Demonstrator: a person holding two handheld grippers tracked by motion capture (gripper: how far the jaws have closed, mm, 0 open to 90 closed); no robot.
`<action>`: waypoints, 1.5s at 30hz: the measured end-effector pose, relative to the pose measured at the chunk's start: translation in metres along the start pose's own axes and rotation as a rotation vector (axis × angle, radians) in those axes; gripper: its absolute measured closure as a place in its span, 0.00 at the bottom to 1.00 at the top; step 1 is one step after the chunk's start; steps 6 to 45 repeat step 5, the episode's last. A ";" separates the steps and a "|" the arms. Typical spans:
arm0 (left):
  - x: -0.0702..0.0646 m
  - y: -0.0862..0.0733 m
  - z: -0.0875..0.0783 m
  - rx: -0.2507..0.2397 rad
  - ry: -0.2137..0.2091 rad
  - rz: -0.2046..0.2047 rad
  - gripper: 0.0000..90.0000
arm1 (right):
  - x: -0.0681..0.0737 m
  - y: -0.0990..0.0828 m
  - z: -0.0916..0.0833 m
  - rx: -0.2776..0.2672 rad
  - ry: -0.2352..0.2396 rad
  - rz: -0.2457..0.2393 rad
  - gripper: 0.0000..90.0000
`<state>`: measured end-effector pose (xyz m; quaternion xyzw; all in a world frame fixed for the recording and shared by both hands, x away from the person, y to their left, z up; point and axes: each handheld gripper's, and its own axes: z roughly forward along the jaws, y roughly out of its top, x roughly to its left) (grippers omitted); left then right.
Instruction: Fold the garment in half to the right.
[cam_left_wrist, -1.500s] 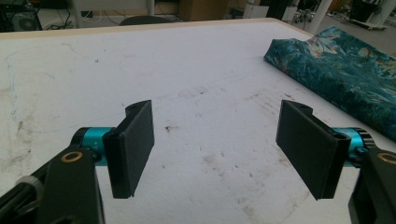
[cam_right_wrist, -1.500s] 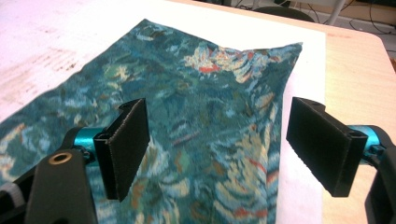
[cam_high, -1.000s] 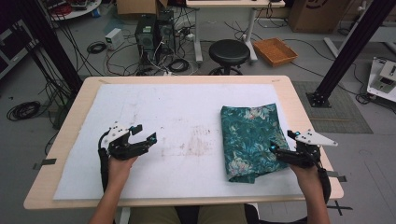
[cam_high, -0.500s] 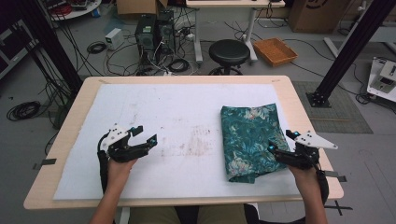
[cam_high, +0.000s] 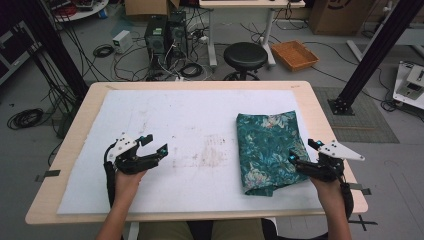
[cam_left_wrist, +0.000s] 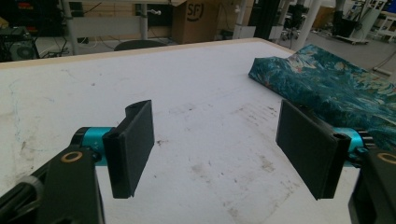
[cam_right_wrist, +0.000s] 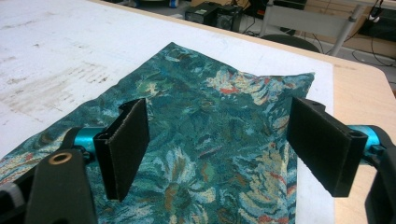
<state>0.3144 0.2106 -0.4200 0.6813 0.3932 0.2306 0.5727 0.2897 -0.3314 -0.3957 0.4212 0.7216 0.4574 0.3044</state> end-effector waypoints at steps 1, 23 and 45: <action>0.000 0.000 0.000 0.001 0.001 0.002 0.31 | 0.000 0.000 0.000 -0.001 -0.002 0.000 0.24; 0.001 0.000 0.001 0.005 0.002 0.005 0.31 | -0.001 0.000 -0.001 -0.006 -0.003 0.001 0.24; 0.001 0.000 0.001 0.005 0.002 0.005 0.31 | -0.001 0.000 -0.001 -0.006 -0.003 0.001 0.24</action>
